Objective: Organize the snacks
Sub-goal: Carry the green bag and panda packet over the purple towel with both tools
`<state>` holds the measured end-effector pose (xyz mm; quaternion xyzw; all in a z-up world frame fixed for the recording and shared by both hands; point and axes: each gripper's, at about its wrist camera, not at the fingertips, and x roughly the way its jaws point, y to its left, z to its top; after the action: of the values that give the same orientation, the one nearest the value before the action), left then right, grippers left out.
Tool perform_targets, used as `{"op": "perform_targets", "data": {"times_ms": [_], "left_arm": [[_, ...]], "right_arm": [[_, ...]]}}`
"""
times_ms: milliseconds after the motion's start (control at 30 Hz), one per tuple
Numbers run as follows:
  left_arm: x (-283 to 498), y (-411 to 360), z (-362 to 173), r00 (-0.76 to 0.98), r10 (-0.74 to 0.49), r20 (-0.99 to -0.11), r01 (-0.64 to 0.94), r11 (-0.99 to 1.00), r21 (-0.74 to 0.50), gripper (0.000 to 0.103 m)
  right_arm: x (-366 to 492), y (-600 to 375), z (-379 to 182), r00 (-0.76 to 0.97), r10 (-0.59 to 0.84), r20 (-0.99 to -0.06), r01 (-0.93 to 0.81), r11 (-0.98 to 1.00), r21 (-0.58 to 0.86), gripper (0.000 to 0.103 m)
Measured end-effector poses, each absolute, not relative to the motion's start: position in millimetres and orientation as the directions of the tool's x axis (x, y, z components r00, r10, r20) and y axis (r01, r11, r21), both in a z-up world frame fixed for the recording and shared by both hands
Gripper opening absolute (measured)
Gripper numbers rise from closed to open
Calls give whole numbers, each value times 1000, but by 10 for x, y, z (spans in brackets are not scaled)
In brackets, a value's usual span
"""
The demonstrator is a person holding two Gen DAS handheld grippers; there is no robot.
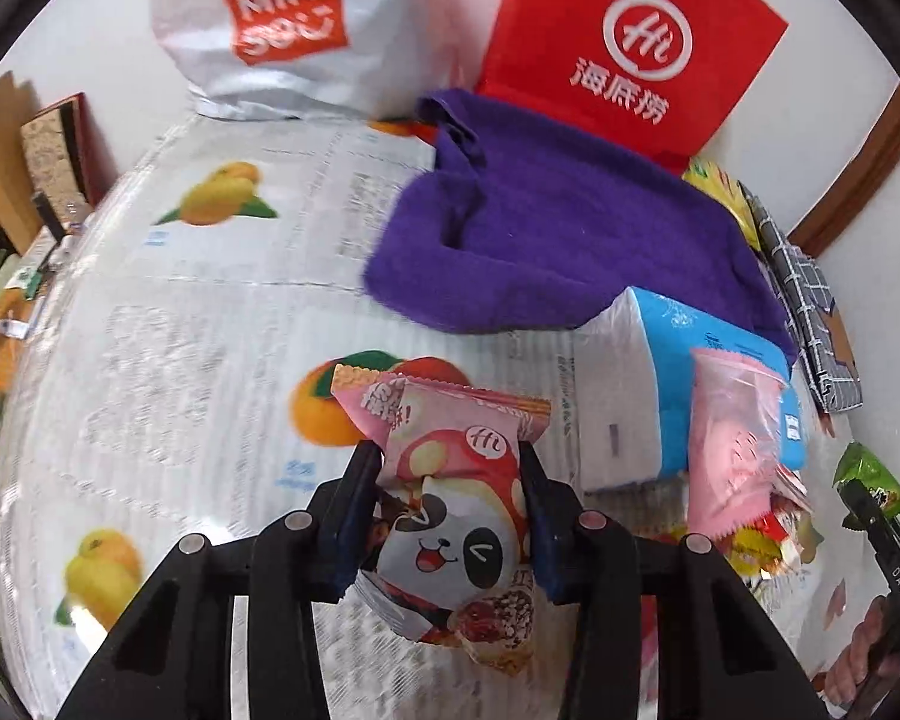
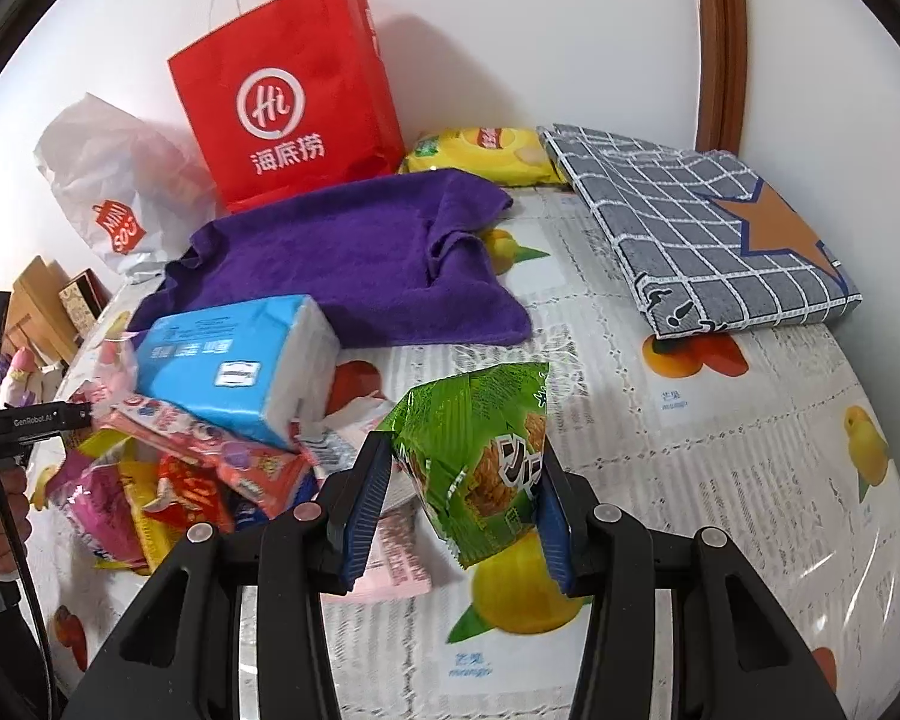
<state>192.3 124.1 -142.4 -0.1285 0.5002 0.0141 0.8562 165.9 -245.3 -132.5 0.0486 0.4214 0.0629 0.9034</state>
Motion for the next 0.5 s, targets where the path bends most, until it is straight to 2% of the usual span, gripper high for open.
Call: {"op": "perform_targets", "data": {"times_ms": [267,500], "left_arm": [[1421,1332,-1078,550,-77,-832,-166,966,-199,42],[1143,1064,-836,579,-105,-808,-110,973,-205,42]], "right_arm": [[1414,-2245,-1135,658,186,-730,-117,982,145,46],[1232,-1999,-908,688,201,-697,-180,978,104,46]]}}
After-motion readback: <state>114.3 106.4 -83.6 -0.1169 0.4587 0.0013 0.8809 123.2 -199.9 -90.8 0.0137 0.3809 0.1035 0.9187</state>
